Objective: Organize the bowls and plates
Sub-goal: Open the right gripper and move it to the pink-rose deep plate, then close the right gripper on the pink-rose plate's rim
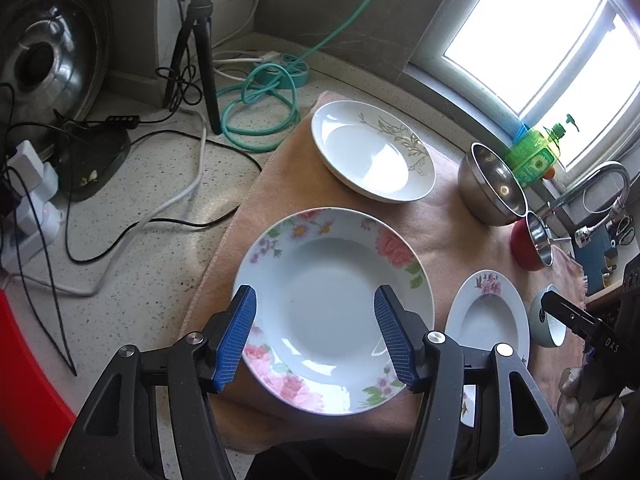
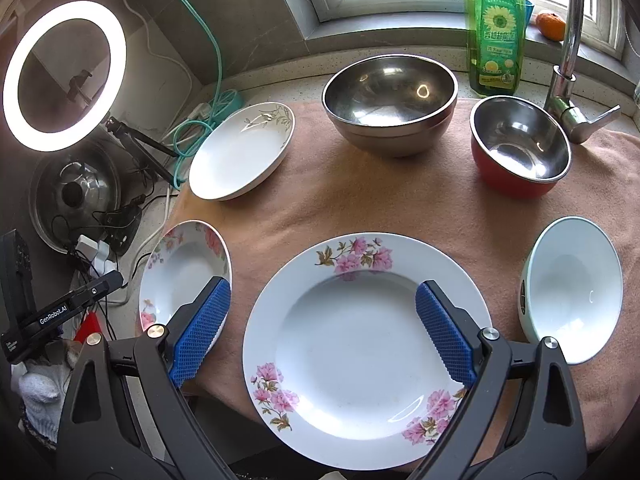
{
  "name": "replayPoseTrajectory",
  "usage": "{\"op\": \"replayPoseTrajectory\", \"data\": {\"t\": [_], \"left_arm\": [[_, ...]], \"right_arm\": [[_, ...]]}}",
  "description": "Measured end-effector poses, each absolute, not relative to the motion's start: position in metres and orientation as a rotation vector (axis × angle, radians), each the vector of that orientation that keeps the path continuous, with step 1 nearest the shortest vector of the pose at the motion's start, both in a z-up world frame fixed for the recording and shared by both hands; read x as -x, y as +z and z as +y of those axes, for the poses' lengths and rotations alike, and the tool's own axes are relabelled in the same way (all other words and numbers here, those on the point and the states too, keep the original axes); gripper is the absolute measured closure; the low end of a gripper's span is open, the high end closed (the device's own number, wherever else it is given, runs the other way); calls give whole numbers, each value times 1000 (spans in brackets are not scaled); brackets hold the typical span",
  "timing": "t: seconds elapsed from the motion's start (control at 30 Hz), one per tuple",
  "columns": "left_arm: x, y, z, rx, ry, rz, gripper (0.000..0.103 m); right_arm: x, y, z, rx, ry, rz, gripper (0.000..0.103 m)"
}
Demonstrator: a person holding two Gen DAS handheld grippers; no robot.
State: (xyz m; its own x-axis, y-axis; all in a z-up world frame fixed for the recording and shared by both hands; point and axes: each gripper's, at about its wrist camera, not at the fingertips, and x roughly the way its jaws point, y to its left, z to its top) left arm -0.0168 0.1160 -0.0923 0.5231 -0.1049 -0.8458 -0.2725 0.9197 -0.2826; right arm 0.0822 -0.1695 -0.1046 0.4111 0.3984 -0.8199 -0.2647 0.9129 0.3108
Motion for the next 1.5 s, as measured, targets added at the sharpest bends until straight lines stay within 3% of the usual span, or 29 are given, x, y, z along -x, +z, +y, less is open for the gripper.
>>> {"op": "replayPoseTrajectory", "data": {"t": [0.57,0.83,0.93,1.07,1.1,1.2,1.5], "left_arm": [[42,-120,159,514,191,1052,42],[39,-131,159,512,172,1081,45],[37,-134,159,511,161,1084,49],[34,-140,158,513,137,1103,69],[33,-141,157,515,128,1111,75],[31,-146,158,528,119,1125,81],[25,-152,159,548,105,1144,88]], "right_arm": [[-89,-112,-96,-23,581,1065,7],[-94,-128,-77,-6,607,1110,13],[-99,-135,-72,-9,617,1139,29],[-104,-144,-67,-19,628,1172,38],[-105,-147,-66,-24,634,1182,45],[-108,-153,-63,-29,641,1205,57],[-119,-170,-62,-64,638,1258,72]]}}
